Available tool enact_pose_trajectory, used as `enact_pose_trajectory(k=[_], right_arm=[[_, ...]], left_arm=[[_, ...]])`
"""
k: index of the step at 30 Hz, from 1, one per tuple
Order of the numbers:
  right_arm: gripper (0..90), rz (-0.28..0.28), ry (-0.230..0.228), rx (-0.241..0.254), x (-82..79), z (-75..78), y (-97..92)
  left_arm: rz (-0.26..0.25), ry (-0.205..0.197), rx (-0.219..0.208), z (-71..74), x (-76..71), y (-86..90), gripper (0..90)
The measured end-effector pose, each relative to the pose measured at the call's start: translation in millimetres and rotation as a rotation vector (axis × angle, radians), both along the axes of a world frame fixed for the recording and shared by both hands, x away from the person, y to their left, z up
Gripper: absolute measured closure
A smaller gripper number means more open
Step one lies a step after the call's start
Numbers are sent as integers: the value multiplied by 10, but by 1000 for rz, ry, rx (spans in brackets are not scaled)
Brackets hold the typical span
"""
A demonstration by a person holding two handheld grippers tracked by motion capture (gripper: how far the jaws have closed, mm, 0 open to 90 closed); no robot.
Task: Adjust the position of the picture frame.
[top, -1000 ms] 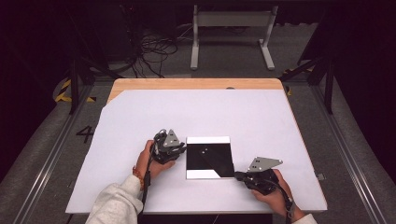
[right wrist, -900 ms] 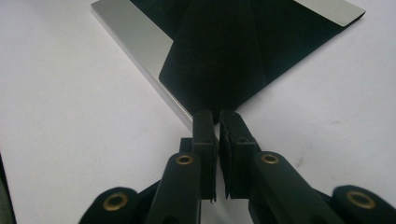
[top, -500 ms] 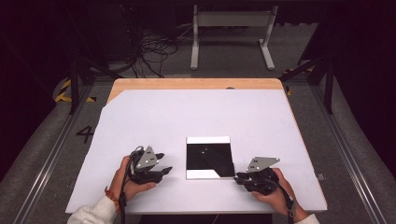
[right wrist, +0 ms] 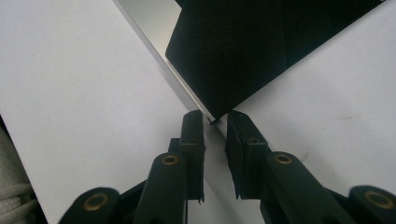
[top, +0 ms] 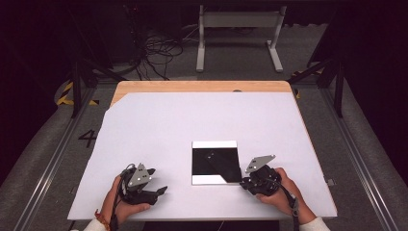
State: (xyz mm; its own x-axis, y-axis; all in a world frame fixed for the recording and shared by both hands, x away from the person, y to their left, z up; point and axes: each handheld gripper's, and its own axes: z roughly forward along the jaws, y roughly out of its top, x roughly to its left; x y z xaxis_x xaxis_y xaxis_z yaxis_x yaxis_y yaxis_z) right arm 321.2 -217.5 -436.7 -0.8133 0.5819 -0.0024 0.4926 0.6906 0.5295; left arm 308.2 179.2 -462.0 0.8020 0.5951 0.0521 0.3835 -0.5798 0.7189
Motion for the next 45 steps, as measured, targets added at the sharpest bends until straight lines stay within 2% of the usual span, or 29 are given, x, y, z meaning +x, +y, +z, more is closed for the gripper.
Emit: enact_pose_trajectory(k=[6, 9, 12, 19, 24, 25, 34, 45], right_arm=[[781, -4, 6, 7, 16, 0, -6], [775, 0, -14, 11, 15, -9, 13], [765, -8, 7, 51, 32, -18, -20], [753, -10, 11, 72, 34, -25, -40], [712, -1, 19, 93, 30, -32, -53], [703, -8, 32, 118, 40, -41, -77], [647, -23, 68, 187, 73, -62, -123], [600, -44, 87, 230, 110, -66, -141]], left_arm=[[-26, -4, 19, -12, -20, -83, 253], [-43, 3, 27, -33, -13, -106, 253], [-47, 8, 29, -39, -9, -108, 253], [-43, 6, 27, -42, 0, -104, 248], [-47, 5, 31, -39, -6, -106, 247], [-42, 9, 28, -42, 3, -101, 245], [-52, 1, 33, -37, 1, -104, 244], [-52, -3, 16, -19, 18, -97, 242]])
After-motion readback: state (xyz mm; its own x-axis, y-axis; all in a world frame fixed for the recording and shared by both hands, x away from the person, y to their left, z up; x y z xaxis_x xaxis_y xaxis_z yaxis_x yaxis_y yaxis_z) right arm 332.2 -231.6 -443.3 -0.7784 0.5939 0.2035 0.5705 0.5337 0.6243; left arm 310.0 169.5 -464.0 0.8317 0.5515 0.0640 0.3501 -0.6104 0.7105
